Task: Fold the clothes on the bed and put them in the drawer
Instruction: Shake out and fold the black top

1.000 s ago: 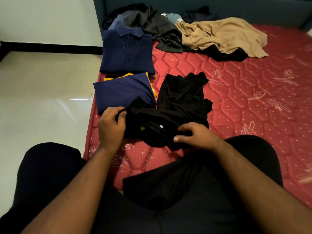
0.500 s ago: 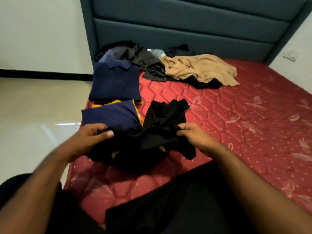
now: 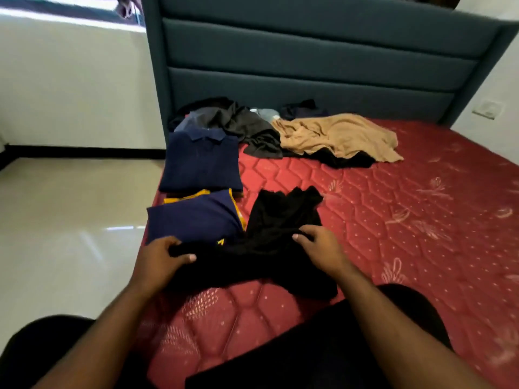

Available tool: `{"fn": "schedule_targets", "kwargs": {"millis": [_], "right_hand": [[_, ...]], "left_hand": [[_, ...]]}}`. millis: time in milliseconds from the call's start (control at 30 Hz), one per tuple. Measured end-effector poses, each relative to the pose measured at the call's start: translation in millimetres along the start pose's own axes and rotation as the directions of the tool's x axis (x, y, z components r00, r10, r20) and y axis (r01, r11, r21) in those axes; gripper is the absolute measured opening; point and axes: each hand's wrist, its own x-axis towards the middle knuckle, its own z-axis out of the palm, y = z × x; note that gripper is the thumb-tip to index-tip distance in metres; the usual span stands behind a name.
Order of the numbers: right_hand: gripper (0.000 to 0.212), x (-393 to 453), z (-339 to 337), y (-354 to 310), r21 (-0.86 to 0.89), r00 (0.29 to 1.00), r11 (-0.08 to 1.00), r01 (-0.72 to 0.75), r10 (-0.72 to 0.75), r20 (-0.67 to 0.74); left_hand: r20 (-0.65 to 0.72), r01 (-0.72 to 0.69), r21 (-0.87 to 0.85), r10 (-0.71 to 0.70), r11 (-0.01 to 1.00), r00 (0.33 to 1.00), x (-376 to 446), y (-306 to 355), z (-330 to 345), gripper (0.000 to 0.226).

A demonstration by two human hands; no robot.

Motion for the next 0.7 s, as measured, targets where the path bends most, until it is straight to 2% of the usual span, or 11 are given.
{"fn": "schedule_targets", "kwargs": {"millis": [67,133,167,233,267,300,367,433,533,633,700], "right_hand": [[0.014,-29,18,-1,0.102,0.989,0.994,-0.028,0.042,-0.143],[0.011,-39,22,-8,0.099,0.996,0.994,-0.039,0.047,-0.077],[0.004,-40,14,-16,0.110,0.996,0.994,-0.028,0.018,0.086],[0.020,-27,-14,-32,0.159,0.882,0.987,0.013,-0.086,0.463],[0.024,-10,-28,-43,0.186,0.847,0.982,0.046,-0.137,0.513],[0.025,10,-43,-48,0.226,0.894,0.973,0.053,-0.147,0.424],[0.023,57,-74,-52,0.363,1.000,0.932,0.013,-0.022,0.020],[0.024,87,-92,-55,0.356,0.985,0.934,0.004,0.059,-0.164],[0.030,81,-83,-55,0.117,0.999,0.993,0.029,-0.028,-0.016],[0.032,37,-37,-57,0.288,0.994,0.957,-0.033,0.000,0.114],[0.023,2,3,-52,0.497,0.978,0.854,-0.157,0.065,0.197]], "left_hand": [[0.010,0.027,-0.103,-0.026,0.994,1.000,-26,-6,9,0.031],[-0.023,0.042,-0.143,-0.046,0.989,0.999,-38,-6,14,0.038],[-0.021,0.022,-0.160,-0.025,0.987,0.999,-41,-3,13,0.038],[0.021,-0.086,-0.192,0.092,0.978,0.996,-31,12,1,0.031],[-0.011,-0.155,-0.196,0.156,0.968,0.988,-16,23,-11,0.026],[-0.082,-0.219,-0.190,0.207,0.957,0.975,3,33,-23,0.023],[-0.269,-0.267,-0.140,0.223,0.953,0.937,47,47,-50,0.019],[-0.287,-0.188,-0.068,0.161,0.980,0.944,71,46,-64,0.016],[0.057,-0.032,-0.057,0.035,0.998,0.998,59,25,-38,0.015],[0.102,0.133,-0.242,-0.111,0.961,0.989,24,8,-1,0.022],[0.089,0.233,-0.450,-0.216,0.862,0.972,-1,7,23,0.017]]}}
